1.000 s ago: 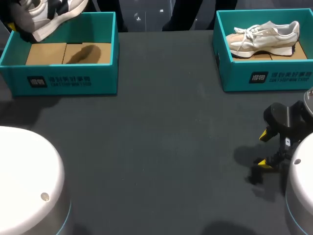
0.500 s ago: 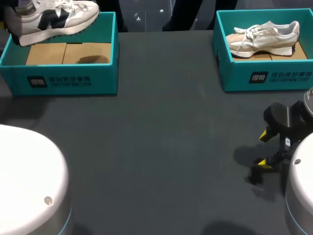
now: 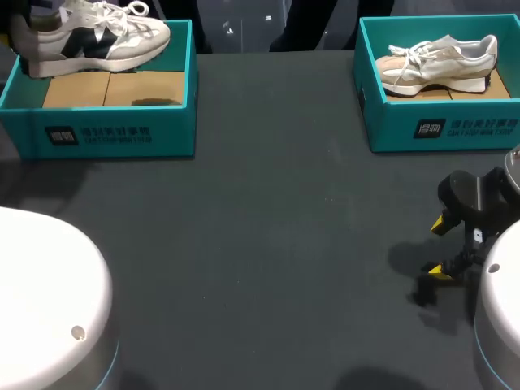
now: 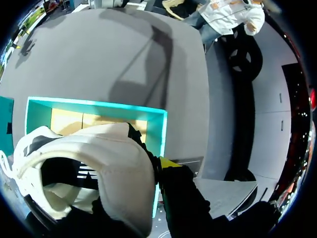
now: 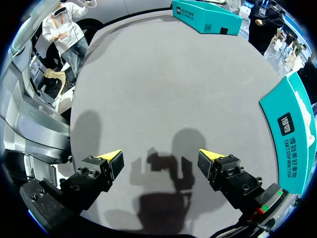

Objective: Take the shoe out of the shoebox, open the shoe tongue, remove and reinsert the insole, then place the shoe into the shoebox

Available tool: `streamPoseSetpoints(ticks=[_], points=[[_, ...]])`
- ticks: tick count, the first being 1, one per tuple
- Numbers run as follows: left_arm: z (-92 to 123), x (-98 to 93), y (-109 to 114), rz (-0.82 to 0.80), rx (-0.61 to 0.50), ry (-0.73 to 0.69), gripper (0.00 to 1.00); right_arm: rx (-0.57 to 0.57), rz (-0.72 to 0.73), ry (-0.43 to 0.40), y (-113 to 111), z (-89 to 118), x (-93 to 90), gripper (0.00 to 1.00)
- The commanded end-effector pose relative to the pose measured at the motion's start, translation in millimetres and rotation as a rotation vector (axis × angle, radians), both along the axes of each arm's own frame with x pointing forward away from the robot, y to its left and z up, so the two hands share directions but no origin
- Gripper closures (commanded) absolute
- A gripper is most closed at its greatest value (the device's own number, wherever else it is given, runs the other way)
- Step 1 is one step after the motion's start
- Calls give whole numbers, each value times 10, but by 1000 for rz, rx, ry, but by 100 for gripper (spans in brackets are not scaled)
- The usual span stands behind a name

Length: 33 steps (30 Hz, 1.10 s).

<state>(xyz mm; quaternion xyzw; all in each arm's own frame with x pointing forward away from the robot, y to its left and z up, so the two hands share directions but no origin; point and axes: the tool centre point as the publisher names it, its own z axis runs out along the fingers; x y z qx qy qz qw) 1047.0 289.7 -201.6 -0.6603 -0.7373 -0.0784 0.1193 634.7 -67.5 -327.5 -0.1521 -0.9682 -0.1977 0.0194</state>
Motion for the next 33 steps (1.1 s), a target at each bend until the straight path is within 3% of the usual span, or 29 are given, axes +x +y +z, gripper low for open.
streamPoseSetpoints(ticks=[1, 15, 21, 33], points=[[-110, 72, 50, -54, 10, -1, 100, -2, -1, -3, -1, 8, -22, 0], [-106, 93, 73, -84, 4, 3, 100, -2, -1, -3, -1, 8, -22, 0], [-362, 189, 79, -98, 14, -21, 100, -2, -1, -3, -1, 8, -22, 0], [-697, 155, 64, -140, -4, -10, 100, -2, -1, -3, -1, 8, -22, 0]])
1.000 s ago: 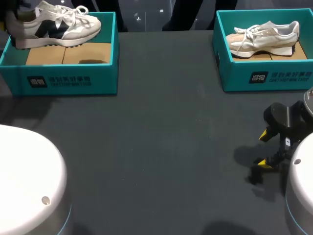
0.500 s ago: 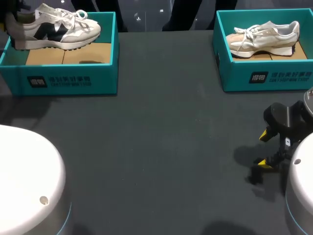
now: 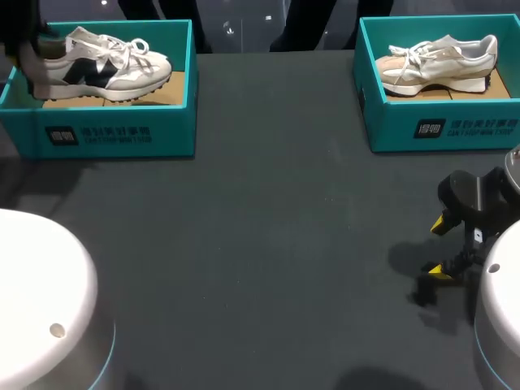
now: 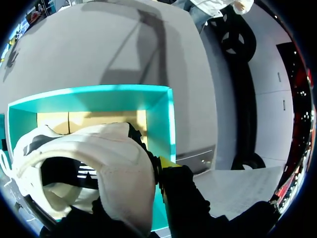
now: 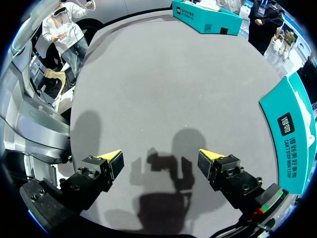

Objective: Take the shoe out of the shoebox, open the shoe tongue, remove and reinsert the insole, then place the shoe into the shoebox

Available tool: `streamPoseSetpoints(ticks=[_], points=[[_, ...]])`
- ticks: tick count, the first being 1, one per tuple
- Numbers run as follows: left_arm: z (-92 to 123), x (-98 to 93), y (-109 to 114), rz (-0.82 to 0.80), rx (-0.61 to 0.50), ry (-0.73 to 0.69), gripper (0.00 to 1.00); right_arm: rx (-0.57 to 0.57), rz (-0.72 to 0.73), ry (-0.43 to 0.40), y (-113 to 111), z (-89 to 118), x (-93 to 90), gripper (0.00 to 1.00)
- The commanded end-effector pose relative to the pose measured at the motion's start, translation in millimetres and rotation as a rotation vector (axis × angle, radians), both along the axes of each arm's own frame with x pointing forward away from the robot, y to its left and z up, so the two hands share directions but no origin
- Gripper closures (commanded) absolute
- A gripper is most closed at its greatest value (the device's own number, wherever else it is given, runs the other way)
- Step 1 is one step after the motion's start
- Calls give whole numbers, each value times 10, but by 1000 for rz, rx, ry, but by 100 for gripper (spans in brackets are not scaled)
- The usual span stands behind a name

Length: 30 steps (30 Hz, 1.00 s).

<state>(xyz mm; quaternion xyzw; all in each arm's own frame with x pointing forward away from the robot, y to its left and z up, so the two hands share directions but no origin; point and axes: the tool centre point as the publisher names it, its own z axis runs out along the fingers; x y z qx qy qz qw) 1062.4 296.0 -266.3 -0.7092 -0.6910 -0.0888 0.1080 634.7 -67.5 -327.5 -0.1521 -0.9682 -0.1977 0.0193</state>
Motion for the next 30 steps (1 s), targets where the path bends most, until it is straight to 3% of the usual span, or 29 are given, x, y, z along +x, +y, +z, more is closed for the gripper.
streamPoseSetpoints(ticks=[1, 16, 30], points=[[-59, -13, 3, -13, -2, 7, 100, -2, -2, -3, -2, 7, -22, 0], [-101, -48, 18, -47, -9, 14, 100, -2, -2, -3, -2, 7, -22, 0], [-446, -102, -88, -74, -15, 8, 100, -2, -2, -3, -2, 7, -22, 0]])
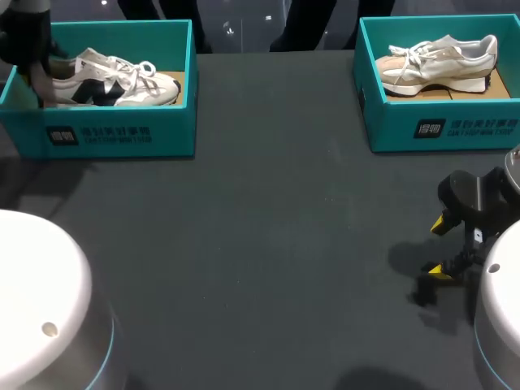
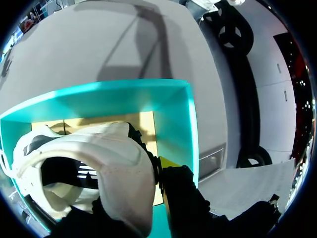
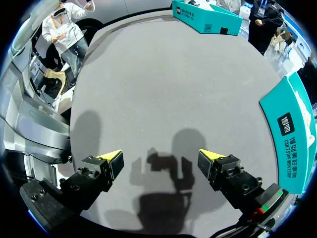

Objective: Take the shoe out of the shoebox, open the shoe tongue, remove and reinsert the insole, then place the shoe into the shoebox

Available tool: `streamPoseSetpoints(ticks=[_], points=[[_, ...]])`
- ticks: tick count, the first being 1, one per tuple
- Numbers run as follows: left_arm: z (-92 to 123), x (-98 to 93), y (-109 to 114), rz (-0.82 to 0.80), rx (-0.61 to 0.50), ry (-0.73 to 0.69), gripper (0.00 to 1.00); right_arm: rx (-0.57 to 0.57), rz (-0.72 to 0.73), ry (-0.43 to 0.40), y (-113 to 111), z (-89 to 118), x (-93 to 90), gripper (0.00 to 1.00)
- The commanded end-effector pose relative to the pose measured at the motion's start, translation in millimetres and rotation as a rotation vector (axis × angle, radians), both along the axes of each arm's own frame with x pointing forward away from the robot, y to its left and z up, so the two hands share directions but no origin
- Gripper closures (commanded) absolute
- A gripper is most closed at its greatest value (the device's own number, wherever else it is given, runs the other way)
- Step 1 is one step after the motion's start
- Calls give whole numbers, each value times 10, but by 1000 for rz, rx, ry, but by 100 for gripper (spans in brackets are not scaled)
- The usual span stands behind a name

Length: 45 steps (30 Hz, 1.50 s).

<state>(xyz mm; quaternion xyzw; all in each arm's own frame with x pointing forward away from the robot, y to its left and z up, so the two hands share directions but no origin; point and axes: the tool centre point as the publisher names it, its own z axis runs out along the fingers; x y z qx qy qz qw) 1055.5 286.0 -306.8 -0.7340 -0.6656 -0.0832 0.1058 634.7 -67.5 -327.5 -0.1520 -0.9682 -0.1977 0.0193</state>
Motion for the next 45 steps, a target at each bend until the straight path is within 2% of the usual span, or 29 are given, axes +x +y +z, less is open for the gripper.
streamPoseSetpoints(ticks=[1, 21, 45], points=[[-50, -39, 11, -9, -5, -4, 100, -2, -2, -3, -2, 7, -23, 0], [-352, -71, -51, -20, 8, 18, 100, -2, -2, -3, -2, 7, -23, 0], [-706, -41, -65, 5, -33, 25, 100, -2, -2, -3, -2, 7, -23, 0]])
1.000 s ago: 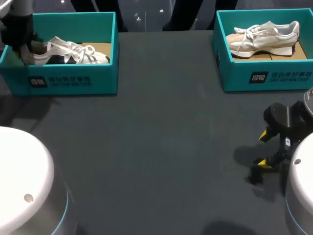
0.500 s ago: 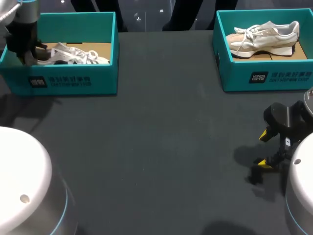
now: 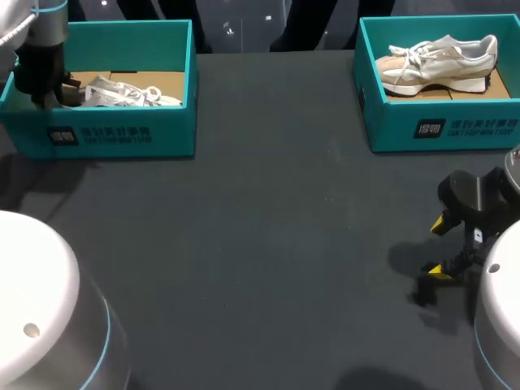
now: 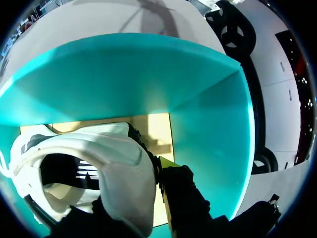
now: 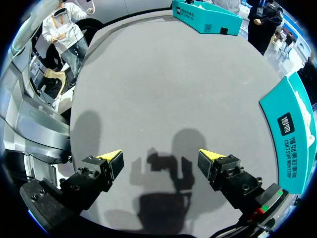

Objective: Take the shoe out of the shoebox, open the shoe tongue, remove and reinsert the insole, then place the shoe into the shoebox

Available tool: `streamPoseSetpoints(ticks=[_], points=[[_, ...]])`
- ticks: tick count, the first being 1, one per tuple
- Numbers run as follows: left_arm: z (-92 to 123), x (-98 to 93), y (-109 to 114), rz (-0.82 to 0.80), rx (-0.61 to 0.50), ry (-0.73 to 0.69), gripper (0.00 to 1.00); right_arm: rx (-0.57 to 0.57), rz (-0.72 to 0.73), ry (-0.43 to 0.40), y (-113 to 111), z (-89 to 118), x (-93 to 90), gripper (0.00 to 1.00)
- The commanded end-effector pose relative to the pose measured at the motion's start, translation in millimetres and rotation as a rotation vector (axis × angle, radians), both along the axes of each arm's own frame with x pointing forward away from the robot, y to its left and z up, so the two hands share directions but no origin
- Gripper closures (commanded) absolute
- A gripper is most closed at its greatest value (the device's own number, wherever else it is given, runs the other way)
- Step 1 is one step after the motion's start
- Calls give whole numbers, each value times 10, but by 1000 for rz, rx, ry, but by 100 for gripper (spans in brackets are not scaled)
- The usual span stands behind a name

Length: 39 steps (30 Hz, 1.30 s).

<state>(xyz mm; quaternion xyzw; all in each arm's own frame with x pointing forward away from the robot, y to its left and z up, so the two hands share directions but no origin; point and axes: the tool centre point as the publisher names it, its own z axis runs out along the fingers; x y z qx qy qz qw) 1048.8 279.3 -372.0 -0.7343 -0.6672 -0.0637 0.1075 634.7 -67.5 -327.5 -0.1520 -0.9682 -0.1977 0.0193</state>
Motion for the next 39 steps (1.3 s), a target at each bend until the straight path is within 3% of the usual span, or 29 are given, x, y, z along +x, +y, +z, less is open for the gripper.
streamPoseSetpoints(ticks=[1, 2, 3, 7, 17, 19, 21, 22, 26, 35, 39], points=[[-64, 28, 6, -1, -11, -6, 100, -2, -2, -3, -2, 7, -22, 0], [-72, 30, 8, 0, -11, -8, 100, -2, -2, -3, -2, 7, -22, 0], [-79, 30, 10, 0, -15, -11, 87, -2, -2, -3, -2, 7, -22, 0], [-98, 24, 20, 2, -24, -17, 67, -2, -2, -3, -2, 7, -22, 0], [5, 13, 18, 13, -60, -31, 53, -2, -2, -3, -2, 7, -22, 0], [82, 13, -1, 15, -76, -38, 38, -2, -2, -3, -2, 7, -22, 0], [125, 15, -13, 17, -85, -43, 31, -2, -2, -3, -2, 7, -22, 0], [175, 24, -29, 21, -96, -46, 22, -2, -2, -3, -2, 7, -22, 0], [272, 44, -71, 26, -113, -53, 0, -2, -2, -3, -2, 7, -22, 0], [628, 30, -108, 48, -158, -69, 0, -2, -2, -3, -2, 7, -22, 0], [1066, -51, -103, 53, -196, -78, 0, -2, -2, -3, -2, 7, -22, 0]])
